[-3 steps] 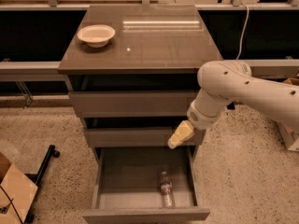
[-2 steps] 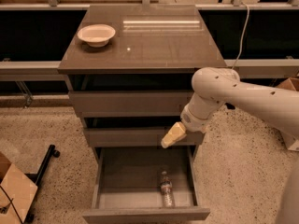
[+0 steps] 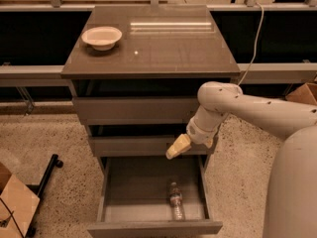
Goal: Pick water bottle from bottom drawer and place on counter
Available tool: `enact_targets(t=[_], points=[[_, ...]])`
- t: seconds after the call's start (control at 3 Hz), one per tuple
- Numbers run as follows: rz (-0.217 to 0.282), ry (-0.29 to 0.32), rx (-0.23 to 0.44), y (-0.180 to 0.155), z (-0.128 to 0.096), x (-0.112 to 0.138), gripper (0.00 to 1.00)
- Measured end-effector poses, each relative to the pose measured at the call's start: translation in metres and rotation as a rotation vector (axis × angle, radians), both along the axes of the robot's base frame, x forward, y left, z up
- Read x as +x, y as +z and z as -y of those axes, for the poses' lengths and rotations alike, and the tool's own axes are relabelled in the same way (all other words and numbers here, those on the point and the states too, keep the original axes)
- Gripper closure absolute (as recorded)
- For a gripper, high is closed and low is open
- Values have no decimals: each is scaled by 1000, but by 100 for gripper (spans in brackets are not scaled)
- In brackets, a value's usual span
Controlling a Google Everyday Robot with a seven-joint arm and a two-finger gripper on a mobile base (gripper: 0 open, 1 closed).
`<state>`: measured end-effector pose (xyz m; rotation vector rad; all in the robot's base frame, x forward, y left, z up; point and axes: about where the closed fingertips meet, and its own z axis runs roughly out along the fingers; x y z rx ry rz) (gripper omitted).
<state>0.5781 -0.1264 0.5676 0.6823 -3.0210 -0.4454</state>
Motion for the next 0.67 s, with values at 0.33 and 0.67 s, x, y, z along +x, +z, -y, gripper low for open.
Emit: enact_targets(t=[0.33, 0.67], points=[[-21, -7, -17, -6, 1, -6, 0], [-37, -68, 55, -29, -15, 0, 0]])
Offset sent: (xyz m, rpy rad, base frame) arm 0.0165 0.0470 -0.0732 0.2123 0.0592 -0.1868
